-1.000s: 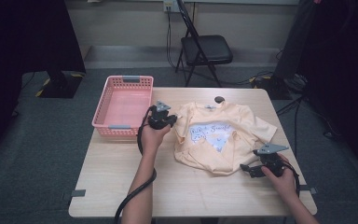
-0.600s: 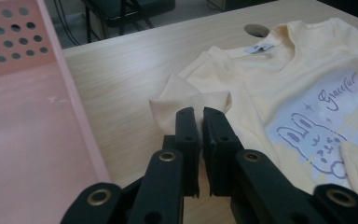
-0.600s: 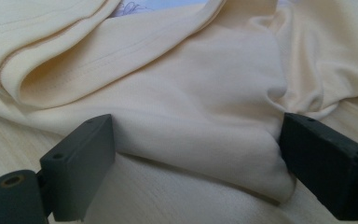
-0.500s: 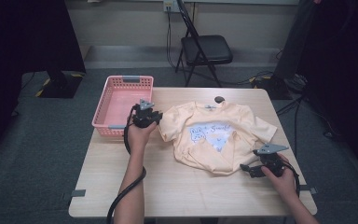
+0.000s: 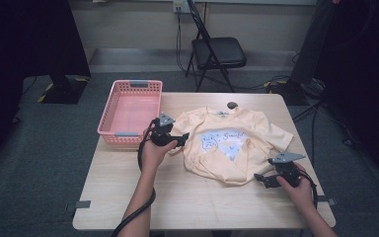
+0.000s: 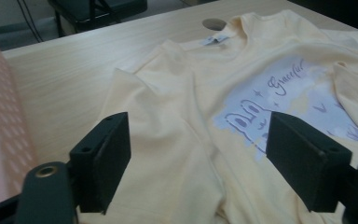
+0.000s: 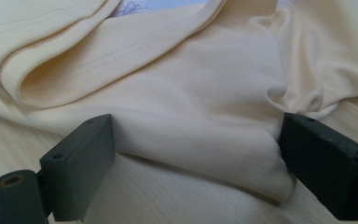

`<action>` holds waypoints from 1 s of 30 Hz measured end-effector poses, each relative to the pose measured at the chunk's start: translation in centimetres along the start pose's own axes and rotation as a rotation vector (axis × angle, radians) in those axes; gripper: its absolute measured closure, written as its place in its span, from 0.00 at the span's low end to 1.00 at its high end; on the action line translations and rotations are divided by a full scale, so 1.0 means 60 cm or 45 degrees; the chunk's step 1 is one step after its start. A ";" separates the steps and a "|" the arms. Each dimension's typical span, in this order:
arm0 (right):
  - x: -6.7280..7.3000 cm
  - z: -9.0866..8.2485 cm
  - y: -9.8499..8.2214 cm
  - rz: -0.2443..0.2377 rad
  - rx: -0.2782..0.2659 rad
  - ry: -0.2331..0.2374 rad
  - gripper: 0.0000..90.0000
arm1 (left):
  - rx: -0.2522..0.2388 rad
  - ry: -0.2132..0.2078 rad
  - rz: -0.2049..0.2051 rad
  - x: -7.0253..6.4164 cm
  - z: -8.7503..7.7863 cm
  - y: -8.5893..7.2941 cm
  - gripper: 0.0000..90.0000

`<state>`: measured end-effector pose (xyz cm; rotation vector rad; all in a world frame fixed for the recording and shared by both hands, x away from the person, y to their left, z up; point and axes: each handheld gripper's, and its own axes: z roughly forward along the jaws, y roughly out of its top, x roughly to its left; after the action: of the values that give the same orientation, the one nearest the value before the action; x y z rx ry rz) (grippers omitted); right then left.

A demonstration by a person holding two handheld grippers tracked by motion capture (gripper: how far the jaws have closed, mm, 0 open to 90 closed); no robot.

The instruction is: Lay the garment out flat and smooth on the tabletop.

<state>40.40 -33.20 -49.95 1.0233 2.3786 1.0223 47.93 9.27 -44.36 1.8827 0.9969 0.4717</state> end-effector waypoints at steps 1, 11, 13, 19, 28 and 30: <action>0.000 0.000 0.000 0.000 0.000 0.000 0.11 | -0.001 -0.008 0.002 -0.004 0.001 -0.003 0.21; 0.000 0.000 0.000 0.000 0.001 0.000 0.11 | 0.021 -0.081 0.069 -0.044 -0.002 -0.037 0.19; 0.000 0.000 0.000 -0.001 0.001 0.000 0.11 | 0.032 -0.096 0.081 -0.051 -0.004 -0.046 0.19; 0.000 0.000 0.000 0.000 0.001 0.000 0.11 | 0.051 -0.122 0.117 -0.070 -0.006 -0.072 0.19; 0.000 0.000 0.000 0.000 0.001 -0.001 0.11 | 0.085 -0.126 0.195 -0.091 -0.006 -0.106 0.19; 0.000 0.000 0.000 -0.001 0.001 -0.001 0.11 | 0.096 -0.131 0.214 -0.094 -0.007 -0.112 0.19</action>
<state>40.40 -33.20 -49.94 1.0230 2.3787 1.0214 41.32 6.64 -49.50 2.0468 0.8028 0.4354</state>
